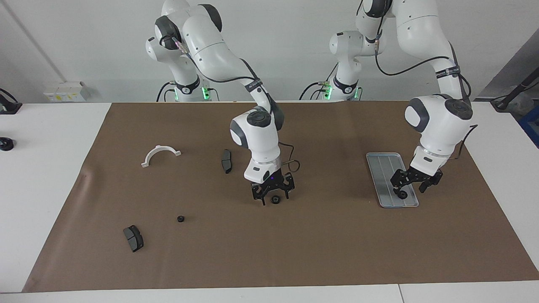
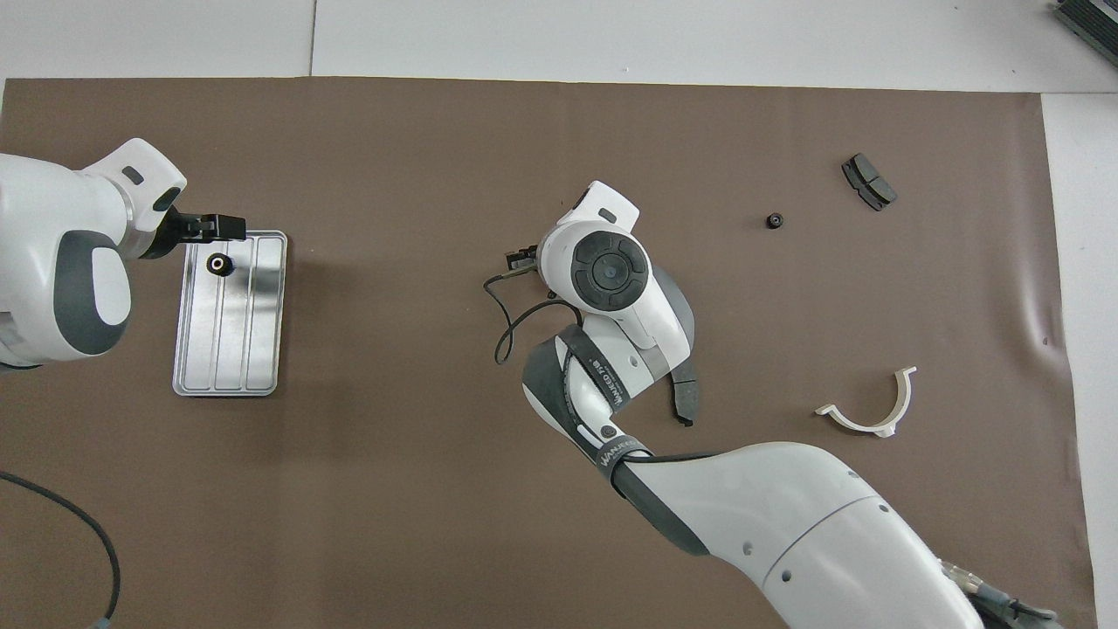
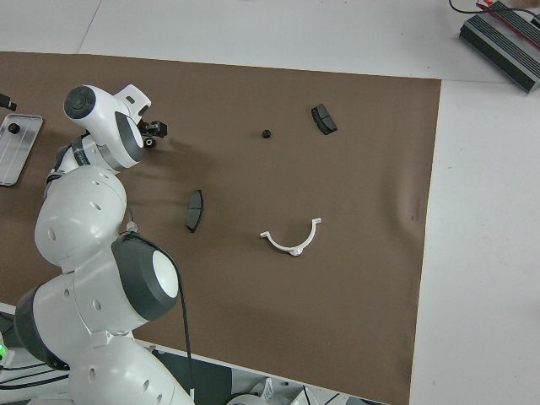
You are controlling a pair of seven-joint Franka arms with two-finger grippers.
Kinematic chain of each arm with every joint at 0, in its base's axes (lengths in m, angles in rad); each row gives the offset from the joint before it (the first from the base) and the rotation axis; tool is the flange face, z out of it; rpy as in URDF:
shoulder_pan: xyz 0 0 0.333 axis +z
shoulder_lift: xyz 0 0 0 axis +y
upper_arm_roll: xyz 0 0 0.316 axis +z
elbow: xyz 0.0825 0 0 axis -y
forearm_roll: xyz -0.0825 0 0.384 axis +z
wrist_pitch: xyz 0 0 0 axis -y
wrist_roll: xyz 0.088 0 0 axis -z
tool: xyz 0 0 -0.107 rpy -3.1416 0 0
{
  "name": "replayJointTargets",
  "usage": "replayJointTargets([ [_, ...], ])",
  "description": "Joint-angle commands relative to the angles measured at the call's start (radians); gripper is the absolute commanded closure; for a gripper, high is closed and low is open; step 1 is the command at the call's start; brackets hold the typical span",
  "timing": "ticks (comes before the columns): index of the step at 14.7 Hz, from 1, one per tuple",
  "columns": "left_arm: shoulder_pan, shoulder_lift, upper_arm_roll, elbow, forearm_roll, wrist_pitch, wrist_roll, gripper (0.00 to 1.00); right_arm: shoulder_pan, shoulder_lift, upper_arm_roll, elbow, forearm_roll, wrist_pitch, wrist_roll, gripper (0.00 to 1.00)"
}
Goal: Place bearing gear from tray to pile
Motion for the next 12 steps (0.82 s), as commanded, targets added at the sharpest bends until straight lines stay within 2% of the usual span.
replayJointTargets([
  [1, 0.037, 0.025, -0.012, -0.02, -0.013, 0.043, 0.025, 0.0, 0.01, 0.005, -0.001, 0.008, -0.036, 0.002, 0.015, 0.35],
  [3, 0.047, 0.034, -0.013, -0.038, -0.019, 0.063, 0.043, 0.03, 0.011, 0.005, -0.001, -0.003, -0.047, 0.002, 0.015, 0.36],
  [6, 0.05, 0.034, -0.013, -0.101, -0.021, 0.127, 0.046, 0.2, 0.024, 0.005, -0.001, -0.006, -0.048, -0.005, 0.013, 0.36],
  [8, 0.048, 0.034, -0.013, -0.116, -0.021, 0.141, 0.046, 0.24, 0.022, 0.005, -0.003, -0.008, -0.05, -0.009, 0.01, 0.36],
  [9, 0.048, 0.031, -0.013, -0.124, -0.021, 0.141, 0.046, 0.26, 0.024, 0.005, -0.004, -0.014, -0.059, -0.01, 0.01, 0.42],
  [10, 0.048, 0.029, -0.013, -0.13, -0.021, 0.138, 0.046, 0.29, 0.024, 0.005, -0.004, -0.027, -0.074, -0.01, 0.01, 0.44],
  [11, 0.047, 0.029, -0.013, -0.129, -0.021, 0.135, 0.046, 0.34, 0.021, 0.003, -0.004, -0.031, -0.084, -0.01, 0.01, 0.44],
  [12, 0.044, 0.029, -0.013, -0.129, -0.021, 0.135, 0.046, 0.43, 0.019, 0.003, -0.006, -0.031, -0.085, -0.01, 0.01, 0.45],
])
